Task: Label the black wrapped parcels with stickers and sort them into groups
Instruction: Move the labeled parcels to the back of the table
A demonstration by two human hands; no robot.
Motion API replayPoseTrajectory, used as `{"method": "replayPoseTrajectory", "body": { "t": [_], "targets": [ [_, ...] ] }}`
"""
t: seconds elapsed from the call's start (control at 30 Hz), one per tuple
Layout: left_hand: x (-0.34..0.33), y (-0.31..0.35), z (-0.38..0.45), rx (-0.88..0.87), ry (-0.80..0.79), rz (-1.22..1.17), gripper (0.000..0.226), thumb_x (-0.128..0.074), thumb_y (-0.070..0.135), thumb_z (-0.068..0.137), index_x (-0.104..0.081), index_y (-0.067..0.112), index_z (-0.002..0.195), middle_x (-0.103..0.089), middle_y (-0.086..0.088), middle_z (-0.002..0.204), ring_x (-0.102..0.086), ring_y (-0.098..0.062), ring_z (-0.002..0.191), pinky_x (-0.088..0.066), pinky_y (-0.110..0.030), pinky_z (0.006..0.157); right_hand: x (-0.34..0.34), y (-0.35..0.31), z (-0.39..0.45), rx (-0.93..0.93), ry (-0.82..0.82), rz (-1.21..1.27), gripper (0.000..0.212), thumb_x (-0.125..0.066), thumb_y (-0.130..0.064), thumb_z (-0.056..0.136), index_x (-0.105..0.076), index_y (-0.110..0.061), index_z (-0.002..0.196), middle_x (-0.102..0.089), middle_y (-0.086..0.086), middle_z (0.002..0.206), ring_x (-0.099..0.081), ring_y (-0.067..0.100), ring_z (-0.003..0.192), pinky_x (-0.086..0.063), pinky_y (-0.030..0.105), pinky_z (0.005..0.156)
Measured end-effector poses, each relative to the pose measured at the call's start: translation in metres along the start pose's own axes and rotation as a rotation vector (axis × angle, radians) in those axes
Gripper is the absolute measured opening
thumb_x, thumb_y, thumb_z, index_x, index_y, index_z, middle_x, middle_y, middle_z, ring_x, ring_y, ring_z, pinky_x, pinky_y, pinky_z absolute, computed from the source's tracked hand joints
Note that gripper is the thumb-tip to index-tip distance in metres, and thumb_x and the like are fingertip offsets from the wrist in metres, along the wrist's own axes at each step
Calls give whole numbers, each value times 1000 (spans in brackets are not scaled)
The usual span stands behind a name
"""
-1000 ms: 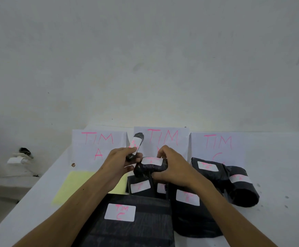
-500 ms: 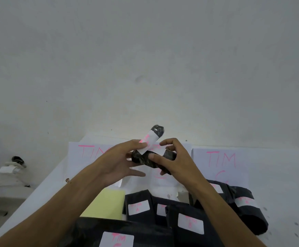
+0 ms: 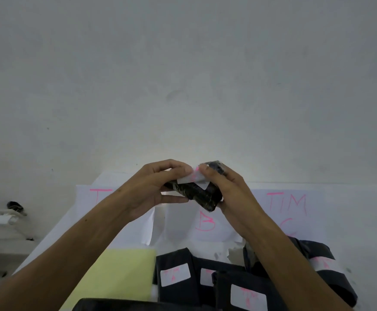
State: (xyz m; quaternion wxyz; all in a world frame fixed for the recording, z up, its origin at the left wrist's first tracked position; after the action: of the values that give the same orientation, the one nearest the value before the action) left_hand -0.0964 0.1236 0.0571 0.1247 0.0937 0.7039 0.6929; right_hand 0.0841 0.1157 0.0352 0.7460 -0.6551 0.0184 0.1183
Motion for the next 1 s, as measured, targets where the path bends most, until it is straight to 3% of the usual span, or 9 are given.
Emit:
{"method": "replayPoseTrajectory", "body": {
  "t": [0.2,0.3,0.4,0.47,0.63,0.7,0.83,0.9,1.0],
  "targets": [
    [38,2,36,-47,202,-176,16,-67,12,93,-70,13,108,-66,-10,105,-67,-30,94,-62,-45,85,32,-3,14,-29,294,269,18,-73,-33,91,-73,-18,102,-73,2,103,-67,17,104,-52,36,100],
    [78,3,70,-57,334,-165,32,-68,5,93,-64,14,123,-60,-8,120,-68,-30,101,-63,-44,78,43,-7,22,-58,318,403,24,-69,-28,95,-66,-11,111,-75,13,107,-73,25,100,-61,40,89],
    [115,-9,101,55,431,-78,29,-72,1,89,-57,6,113,-51,-17,131,-64,-34,108,-64,-45,67,45,-6,31,-102,325,463,29,-65,-29,99,-60,-5,113,-73,17,94,-75,28,84,-65,42,74],
    [134,-21,118,156,426,47,23,-70,-1,91,-52,5,104,-50,-23,134,-64,-37,107,-64,-48,68,48,-4,38,-147,331,462,30,-65,-31,99,-58,-4,108,-69,14,84,-73,25,74,-65,43,72],
    [167,-49,142,306,440,433,36,-75,5,88,-53,7,117,-55,-16,115,-60,-34,106,-58,-47,80,55,-2,61,-254,288,396,27,-67,-29,97,-58,-4,99,-61,11,77,-60,20,66,-62,36,65],
    [175,-57,148,364,448,655,25,-74,10,89,-55,9,104,-55,-13,102,-57,-33,97,-53,-44,80,58,-2,71,-255,287,364,25,-66,-26,99,-59,-3,97,-62,12,82,-62,21,70,-64,39,74],
    [183,-61,158,452,401,953,19,-64,11,94,-51,2,83,-47,-14,77,-45,-27,65,-38,-32,59,63,2,88,-212,332,291,18,-66,-20,98,-64,-3,95,-58,11,90,-60,25,87,-57,52,94],
    [183,-62,160,529,333,1174,17,-64,14,94,-56,0,99,-52,-13,91,-50,-28,79,-40,-32,66,66,4,94,-196,336,256,15,-69,-19,96,-68,-4,95,-60,10,93,-60,24,88,-55,52,98],
    [178,-68,161,644,238,1249,41,-66,23,95,-49,0,125,-51,-14,106,-54,-32,97,-47,-35,75,72,7,100,-190,327,197,18,-74,-21,92,-73,-7,103,-69,13,105,-67,24,99,-55,42,99]
  ]
}}
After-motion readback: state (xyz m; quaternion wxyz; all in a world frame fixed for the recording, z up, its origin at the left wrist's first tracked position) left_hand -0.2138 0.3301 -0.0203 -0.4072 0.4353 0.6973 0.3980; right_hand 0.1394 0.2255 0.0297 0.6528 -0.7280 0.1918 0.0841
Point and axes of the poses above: each hand's wrist, its own z-axis towards the middle knuckle, its own x-axis out of the back of the hand, y = z × x, the point moved 3 cm from there along z, towards the middle knuckle
